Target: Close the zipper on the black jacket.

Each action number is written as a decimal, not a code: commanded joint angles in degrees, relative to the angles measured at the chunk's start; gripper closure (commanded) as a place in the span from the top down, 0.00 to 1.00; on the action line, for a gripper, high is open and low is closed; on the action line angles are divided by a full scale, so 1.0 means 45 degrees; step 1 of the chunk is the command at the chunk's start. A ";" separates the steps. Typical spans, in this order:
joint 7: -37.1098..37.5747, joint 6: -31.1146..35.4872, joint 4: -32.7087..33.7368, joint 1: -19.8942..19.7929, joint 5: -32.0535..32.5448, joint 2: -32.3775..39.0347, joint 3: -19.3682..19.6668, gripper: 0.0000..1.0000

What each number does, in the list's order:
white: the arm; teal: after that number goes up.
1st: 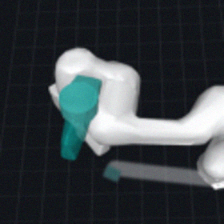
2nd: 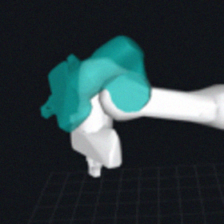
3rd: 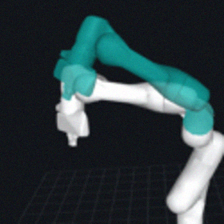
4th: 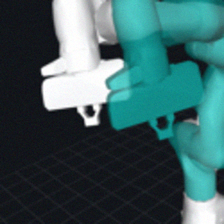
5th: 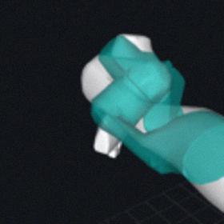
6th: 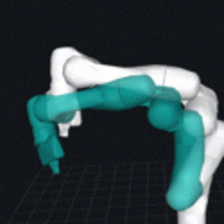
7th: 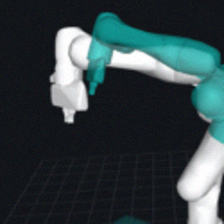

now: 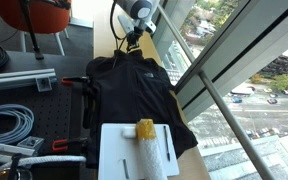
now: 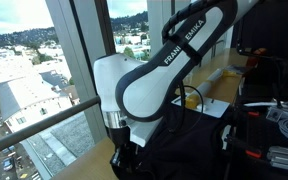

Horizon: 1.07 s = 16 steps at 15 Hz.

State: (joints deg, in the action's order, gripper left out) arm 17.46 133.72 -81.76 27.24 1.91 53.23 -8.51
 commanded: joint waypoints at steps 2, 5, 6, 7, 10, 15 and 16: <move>-0.0155 0.0008 0.0451 -0.0004 -0.0247 0.0144 -0.0208 0.10; -0.0181 0.0083 -0.0165 -0.0311 -0.0307 -0.0330 -0.0138 0.34; -0.0281 0.0112 -0.0598 -0.0557 -0.0385 -0.0689 -0.0167 0.38; -0.0322 0.0169 -0.1053 -0.0782 -0.0450 -0.1045 -0.0168 0.39; -0.0730 0.0429 -0.3188 -0.1807 -0.0849 -0.2807 -0.0267 0.58; -0.0691 0.0026 -0.2620 -0.1752 -0.0688 -0.2494 -0.0030 0.58; -0.0691 0.0035 -0.2716 -0.1734 -0.0706 -0.2549 -0.0060 0.58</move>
State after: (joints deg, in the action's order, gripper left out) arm 14.50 134.09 -94.27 19.06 -0.93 41.66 -9.16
